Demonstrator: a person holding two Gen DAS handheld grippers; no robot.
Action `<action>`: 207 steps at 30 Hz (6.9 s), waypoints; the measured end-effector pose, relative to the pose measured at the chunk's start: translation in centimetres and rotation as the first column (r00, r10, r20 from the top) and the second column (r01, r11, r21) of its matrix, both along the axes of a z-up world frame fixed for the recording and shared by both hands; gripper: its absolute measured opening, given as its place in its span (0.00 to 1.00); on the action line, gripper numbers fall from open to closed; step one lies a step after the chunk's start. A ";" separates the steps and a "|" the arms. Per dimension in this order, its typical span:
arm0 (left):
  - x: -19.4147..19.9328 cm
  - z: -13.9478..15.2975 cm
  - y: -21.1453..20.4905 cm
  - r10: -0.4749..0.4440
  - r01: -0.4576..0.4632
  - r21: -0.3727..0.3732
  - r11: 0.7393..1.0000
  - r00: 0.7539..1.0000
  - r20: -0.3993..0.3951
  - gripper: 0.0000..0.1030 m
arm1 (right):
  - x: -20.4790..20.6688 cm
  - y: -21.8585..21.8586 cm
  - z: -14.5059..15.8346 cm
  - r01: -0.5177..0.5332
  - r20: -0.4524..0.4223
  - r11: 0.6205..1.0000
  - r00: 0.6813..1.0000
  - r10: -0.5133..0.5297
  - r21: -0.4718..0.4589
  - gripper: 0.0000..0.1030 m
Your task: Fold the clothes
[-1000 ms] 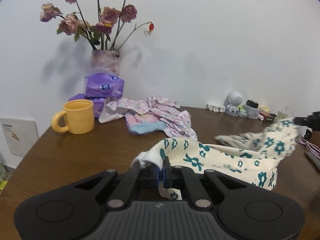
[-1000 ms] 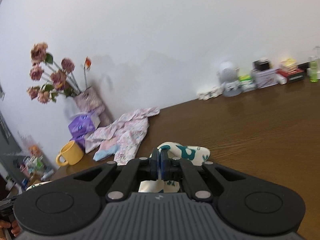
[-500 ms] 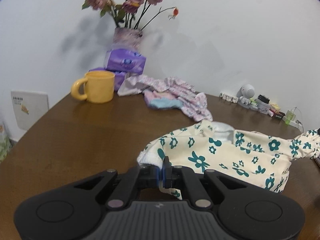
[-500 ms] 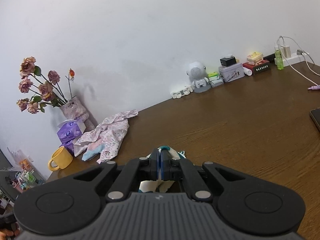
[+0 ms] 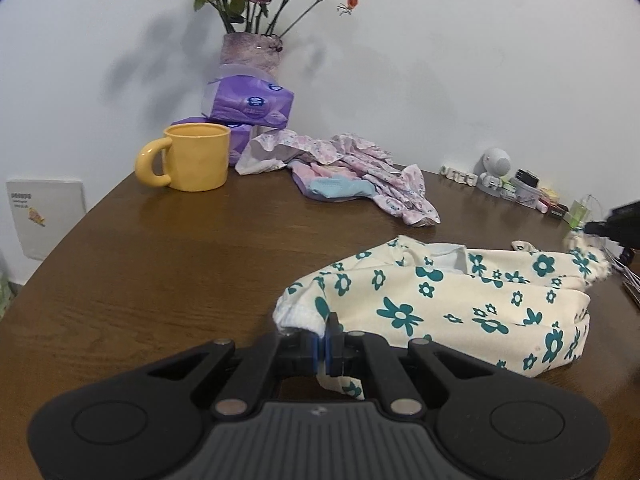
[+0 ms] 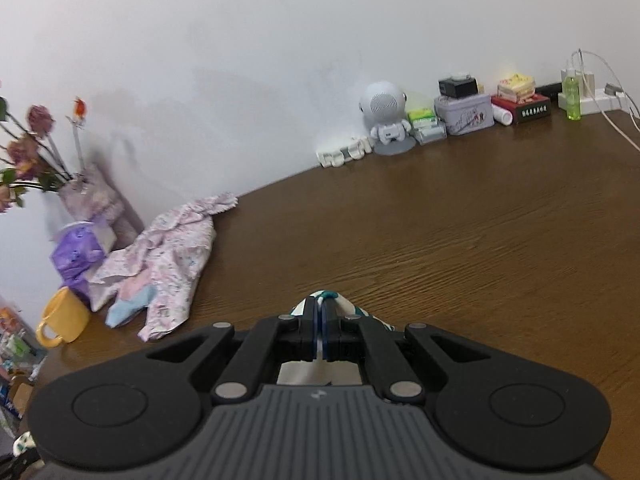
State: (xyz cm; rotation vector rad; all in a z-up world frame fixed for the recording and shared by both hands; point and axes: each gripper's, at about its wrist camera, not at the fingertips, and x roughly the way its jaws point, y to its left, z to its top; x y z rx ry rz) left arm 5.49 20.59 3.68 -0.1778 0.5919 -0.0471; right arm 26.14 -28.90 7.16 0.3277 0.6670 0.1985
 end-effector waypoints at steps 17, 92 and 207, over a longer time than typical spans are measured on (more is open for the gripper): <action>0.8 0.4 1.2 -0.018 0.018 -0.008 1.000 0.999 -0.041 0.18 | 4.9 3.5 -3.2 0.016 -0.096 1.000 0.995 -0.018 -0.026 0.06; 7.3 4.4 -6.1 -0.208 0.229 0.243 0.943 0.972 -0.111 0.01 | -2.8 3.4 -0.9 -0.365 -0.102 0.916 0.918 0.384 0.165 0.07; 17.6 2.3 -20.3 -0.536 0.617 0.484 0.621 0.784 -0.313 0.02 | -3.6 2.3 1.4 -0.391 0.005 0.875 0.912 0.409 -0.284 0.02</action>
